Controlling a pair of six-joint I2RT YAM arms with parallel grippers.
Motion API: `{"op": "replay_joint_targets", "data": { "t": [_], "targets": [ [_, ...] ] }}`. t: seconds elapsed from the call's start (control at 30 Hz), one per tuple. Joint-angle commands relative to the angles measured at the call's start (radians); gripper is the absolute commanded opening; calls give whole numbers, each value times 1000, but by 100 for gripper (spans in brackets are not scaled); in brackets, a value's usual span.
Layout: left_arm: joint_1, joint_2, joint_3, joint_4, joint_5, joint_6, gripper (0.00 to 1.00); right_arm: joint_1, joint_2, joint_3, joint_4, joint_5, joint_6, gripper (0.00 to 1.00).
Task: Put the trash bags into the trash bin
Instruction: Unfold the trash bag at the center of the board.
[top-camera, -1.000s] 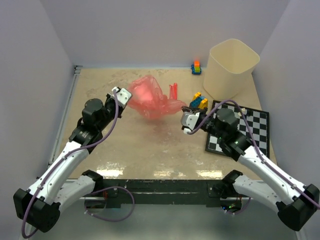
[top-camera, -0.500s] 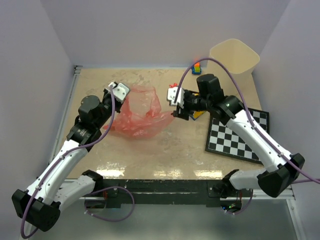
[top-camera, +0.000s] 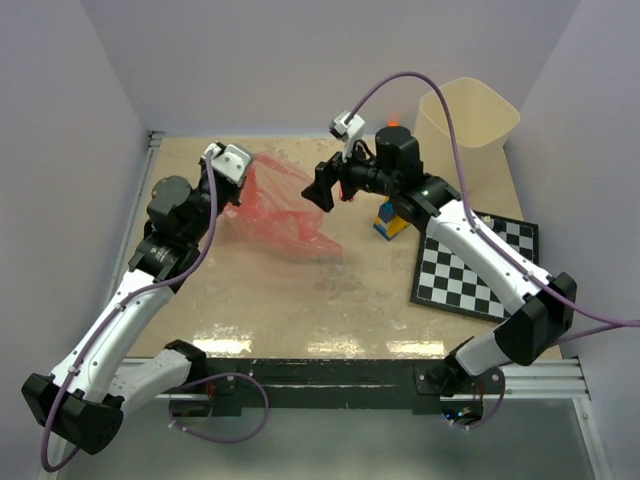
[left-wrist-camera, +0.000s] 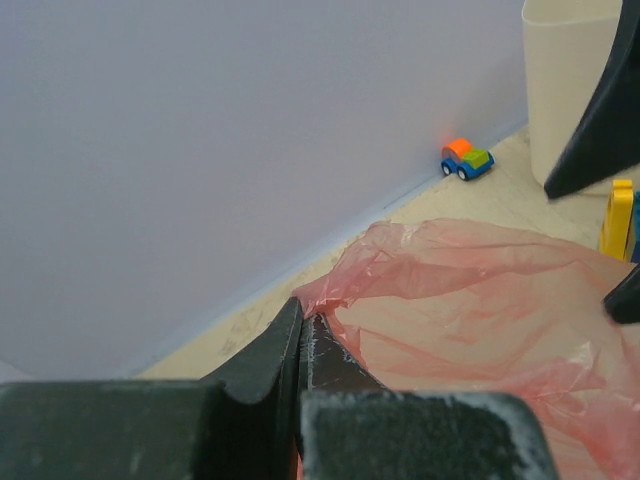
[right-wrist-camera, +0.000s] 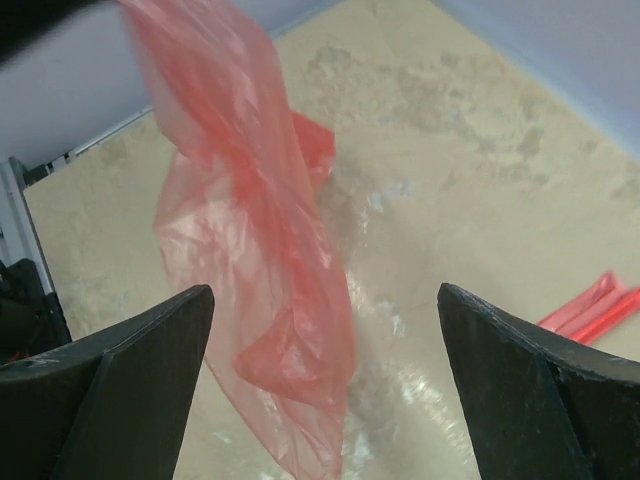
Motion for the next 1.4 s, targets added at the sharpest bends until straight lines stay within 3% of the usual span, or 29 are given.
{"op": "replay_joint_targets", "data": {
  "t": [0.0, 0.33, 0.5, 0.67, 0.83, 0.93, 1.13, 1.37],
  "targets": [
    [-1, 10, 97, 38, -21, -54, 0, 21, 21, -31, 88, 159, 189, 99],
    [4, 28, 186, 33, -27, -72, 0, 27, 108, -37, 108, 349, 179, 98],
    [13, 16, 184, 22, -39, -48, 0, 6, 99, -103, 156, 381, 110, 83],
    [36, -4, 160, 15, -76, -46, 0, -23, 82, -162, 168, 319, 62, 57],
    [39, -41, 88, -10, -73, -14, 0, -65, 79, -189, 157, 224, 42, 14],
    [39, -73, 5, -33, -71, 9, 0, -88, 82, -189, 142, 174, -7, 0],
    [39, -91, -135, -117, -12, -29, 0, -122, 122, -98, 87, -69, -25, 0],
    [39, -10, -129, -108, 21, -95, 0, -126, 171, 30, -25, -171, 88, 0]
  ]
}}
